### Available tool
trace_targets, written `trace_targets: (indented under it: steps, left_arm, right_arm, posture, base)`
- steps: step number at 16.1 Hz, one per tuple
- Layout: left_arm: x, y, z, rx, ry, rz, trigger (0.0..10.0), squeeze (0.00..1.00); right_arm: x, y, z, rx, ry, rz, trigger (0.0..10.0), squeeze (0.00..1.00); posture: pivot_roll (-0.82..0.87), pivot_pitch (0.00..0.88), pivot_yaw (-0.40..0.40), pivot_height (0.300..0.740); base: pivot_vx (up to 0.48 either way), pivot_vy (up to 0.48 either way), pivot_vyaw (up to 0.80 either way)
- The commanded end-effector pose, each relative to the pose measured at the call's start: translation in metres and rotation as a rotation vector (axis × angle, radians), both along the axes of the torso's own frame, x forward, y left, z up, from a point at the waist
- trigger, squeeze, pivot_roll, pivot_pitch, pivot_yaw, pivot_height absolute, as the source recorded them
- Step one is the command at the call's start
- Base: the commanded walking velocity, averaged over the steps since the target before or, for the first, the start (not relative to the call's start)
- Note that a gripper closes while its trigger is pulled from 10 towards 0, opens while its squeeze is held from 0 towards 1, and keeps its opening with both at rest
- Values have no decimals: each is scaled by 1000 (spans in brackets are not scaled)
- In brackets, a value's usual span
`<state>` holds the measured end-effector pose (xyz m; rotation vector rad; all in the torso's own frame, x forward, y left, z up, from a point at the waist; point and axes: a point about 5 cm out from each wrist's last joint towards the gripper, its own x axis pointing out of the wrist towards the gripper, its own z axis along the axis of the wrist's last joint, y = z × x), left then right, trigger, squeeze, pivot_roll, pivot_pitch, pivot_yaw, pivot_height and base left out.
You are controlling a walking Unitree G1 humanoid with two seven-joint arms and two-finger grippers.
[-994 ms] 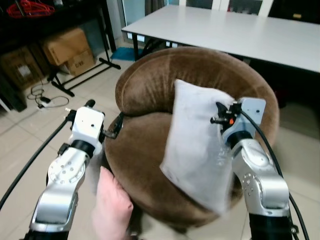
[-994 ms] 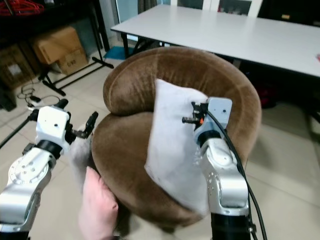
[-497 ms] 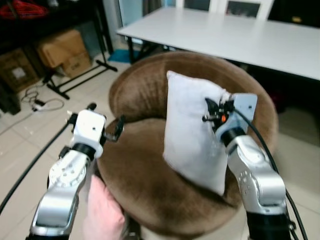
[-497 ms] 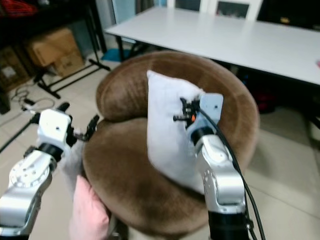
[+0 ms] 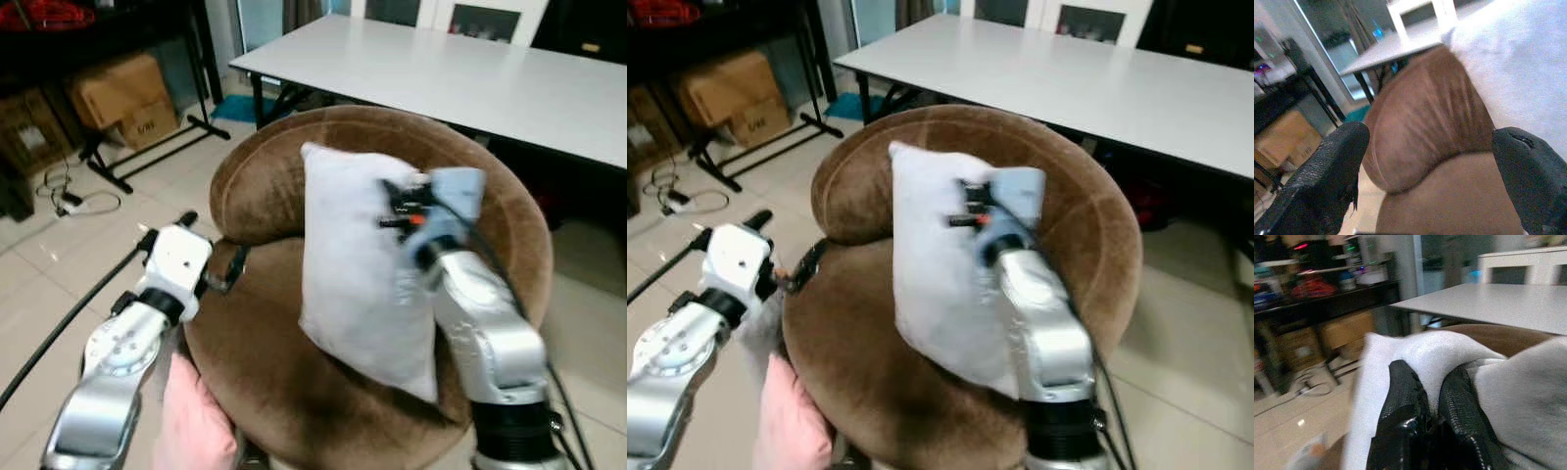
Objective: Move the pillow to the sofa from floor
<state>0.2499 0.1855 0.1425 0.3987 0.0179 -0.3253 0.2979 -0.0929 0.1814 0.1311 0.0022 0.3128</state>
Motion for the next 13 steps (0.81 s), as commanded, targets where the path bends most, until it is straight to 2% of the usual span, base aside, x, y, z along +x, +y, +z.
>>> trace_targets:
  steps: [1, 6, 7, 8, 9, 10, 12, 13]
  left_arm:
    - [-3, -2, -6, 36, 35, -55, 10000, 0]
    - [-11, 1, -10, 80, 105, -152, 10000, 0]
    - [-14, 2, -11, 91, 123, -169, 10000, 0]
    - [-15, 3, -13, 96, 134, -178, 10000, 0]
    - [-16, 3, -13, 97, 138, -181, 10000, 0]
    - [-20, 4, -15, 107, 161, -198, 10000, 0]
    - [-22, 5, -16, 116, 175, -212, 10000, 0]
    - [-24, 6, -17, 121, 181, -220, 10000, 0]
  right_arm:
    - [3, 12, 8, -5, 7, 38, 10000, 0]
    - [21, 43, 10, 6, 104, 106, 10000, 0]
    - [33, 43, 10, 71, 153, 22, 10000, 0]
    - [45, 38, 9, 144, 204, -88, 10000, 0]
    - [48, 36, 8, 172, 222, -130, 10000, 0]
    - [63, 17, -5, 306, 308, -332, 10000, 0]
    - [69, -1, -23, 386, 386, -464, 10000, 0]
    - [71, -14, -35, 460, 421, -525, 10000, 0]
  posture:
    - [17, 0, 25, 740]
    - [33, 0, 31, 740]
    - [39, 0, 28, 740]
    - [44, 0, 26, 740]
    - [47, 0, 24, 740]
    - [56, 0, 19, 740]
    - [61, 0, 18, 740]
    - [62, 0, 19, 740]
  base:
    - [0, 0, 0]
    - [0, 0, 0]
    - [0, 0, 0]
    - [0, 0, 0]
    - [0, 0, 0]
    - [0, 0, 0]
    - [0, 0, 0]
    - [0, 0, 0]
